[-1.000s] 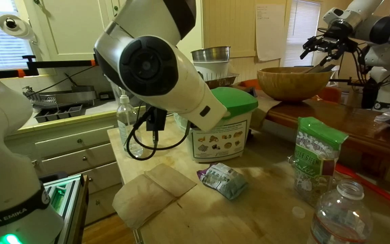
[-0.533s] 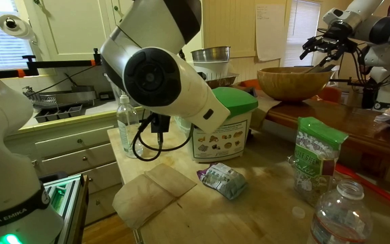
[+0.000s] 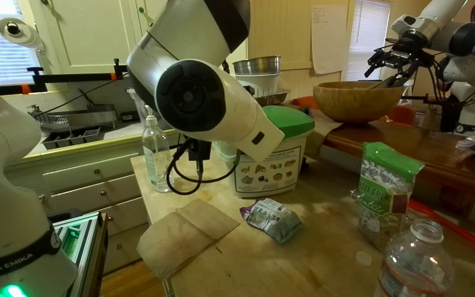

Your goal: Open the bin, take the blue object and then put it back, then close the bin

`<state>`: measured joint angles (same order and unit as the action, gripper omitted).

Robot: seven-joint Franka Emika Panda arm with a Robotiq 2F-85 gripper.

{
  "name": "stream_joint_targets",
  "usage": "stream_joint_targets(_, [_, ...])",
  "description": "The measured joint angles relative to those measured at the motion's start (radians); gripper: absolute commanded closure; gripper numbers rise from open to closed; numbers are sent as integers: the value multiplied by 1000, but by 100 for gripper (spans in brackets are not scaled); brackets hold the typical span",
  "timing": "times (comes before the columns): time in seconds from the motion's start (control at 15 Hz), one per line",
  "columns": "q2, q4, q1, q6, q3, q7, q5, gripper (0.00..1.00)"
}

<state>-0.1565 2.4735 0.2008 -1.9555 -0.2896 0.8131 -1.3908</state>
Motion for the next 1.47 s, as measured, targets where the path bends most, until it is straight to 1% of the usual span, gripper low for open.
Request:
stream_joint_targets(0.4, [-13, -47, 0, 0, 17, -1, 0, 0])
stream_joint_targets(0.93, [-54, -130, -3, 2, 69, -9, 21, 0])
stream_joint_targets(1.47, [-53, -246, -33, 40, 124, -10, 54, 0])
